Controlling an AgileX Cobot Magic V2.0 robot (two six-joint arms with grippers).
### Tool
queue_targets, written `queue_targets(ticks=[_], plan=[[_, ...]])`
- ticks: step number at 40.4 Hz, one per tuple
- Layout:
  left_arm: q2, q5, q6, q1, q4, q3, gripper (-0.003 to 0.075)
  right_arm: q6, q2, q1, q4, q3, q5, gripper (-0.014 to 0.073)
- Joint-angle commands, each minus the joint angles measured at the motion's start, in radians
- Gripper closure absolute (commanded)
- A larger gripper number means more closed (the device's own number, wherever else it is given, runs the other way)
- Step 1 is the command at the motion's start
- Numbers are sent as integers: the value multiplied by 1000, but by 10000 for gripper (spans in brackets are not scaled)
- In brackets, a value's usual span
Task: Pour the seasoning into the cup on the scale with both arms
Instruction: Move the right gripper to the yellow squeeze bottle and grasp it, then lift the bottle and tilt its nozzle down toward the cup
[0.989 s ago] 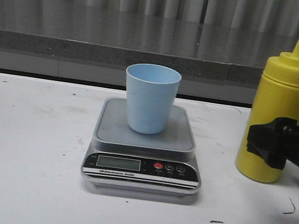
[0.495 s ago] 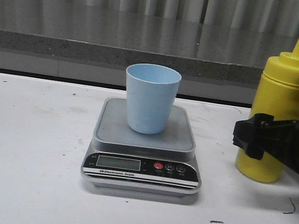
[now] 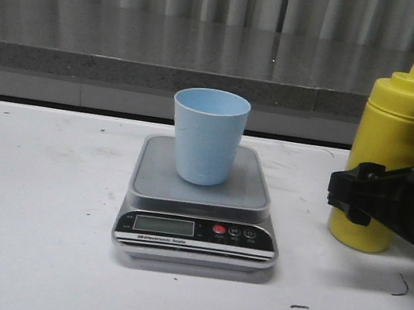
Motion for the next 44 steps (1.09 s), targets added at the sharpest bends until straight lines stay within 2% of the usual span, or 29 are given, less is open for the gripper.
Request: queue_targets(ticks=[1,14,29,38,44], plan=[[10,-80,-10,1,-8,-26,740,-60,-54,-3,0,-14,-146,357],[10,-80,-10,1,-8,-26,740,-401,-217,-3,0,-45,-61,357],[10,-80,-10,1,-8,-26,740,-833,-274,-3,0,-251,270,357],[10,-80,-10,1,-8,-26,740,-1058,-271,-3,0,-328,290,358],[10,-80,-10,1,-8,-26,740,-1258,-270,-2,0,-369,292,359]])
